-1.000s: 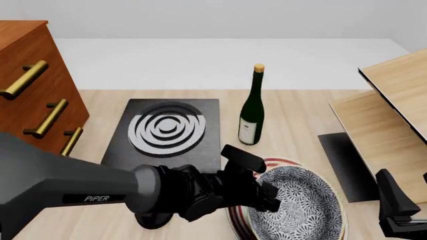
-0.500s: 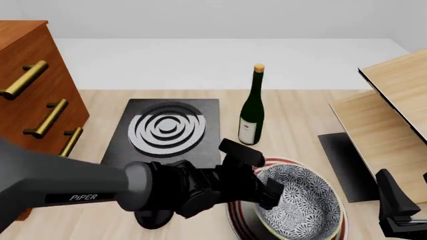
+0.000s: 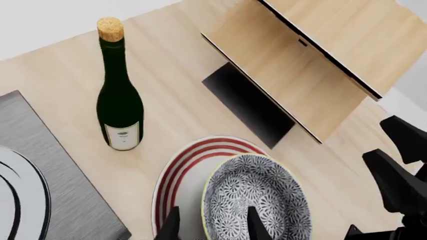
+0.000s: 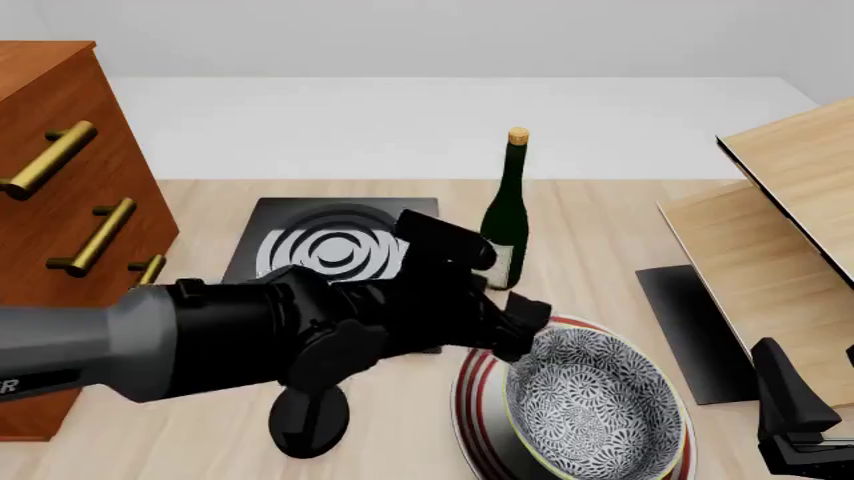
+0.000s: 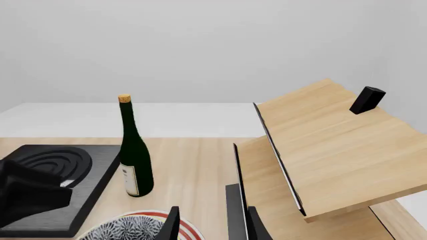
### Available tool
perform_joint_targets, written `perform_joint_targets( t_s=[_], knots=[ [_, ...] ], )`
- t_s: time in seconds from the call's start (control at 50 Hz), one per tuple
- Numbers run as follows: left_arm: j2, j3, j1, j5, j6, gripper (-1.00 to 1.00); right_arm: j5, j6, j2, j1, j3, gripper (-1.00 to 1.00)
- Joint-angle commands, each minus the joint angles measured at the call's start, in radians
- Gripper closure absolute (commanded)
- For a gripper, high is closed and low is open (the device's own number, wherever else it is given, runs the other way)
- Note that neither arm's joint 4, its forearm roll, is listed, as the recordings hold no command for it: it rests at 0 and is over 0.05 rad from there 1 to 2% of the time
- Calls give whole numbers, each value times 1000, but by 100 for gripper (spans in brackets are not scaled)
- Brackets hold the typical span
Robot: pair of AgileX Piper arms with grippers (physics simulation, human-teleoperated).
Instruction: Pick up the akita bowl and put it on the plate.
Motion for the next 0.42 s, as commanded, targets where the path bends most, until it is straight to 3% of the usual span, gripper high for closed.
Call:
perform_joint_targets(
  t_s=[0.02,0.42],
  knots=[
    [-94,45,21,-2,19,-100,0,0,0,0,0,-100],
    [-306,169,49,-40,52,-100,0,0,0,0,0,-100]
  ],
)
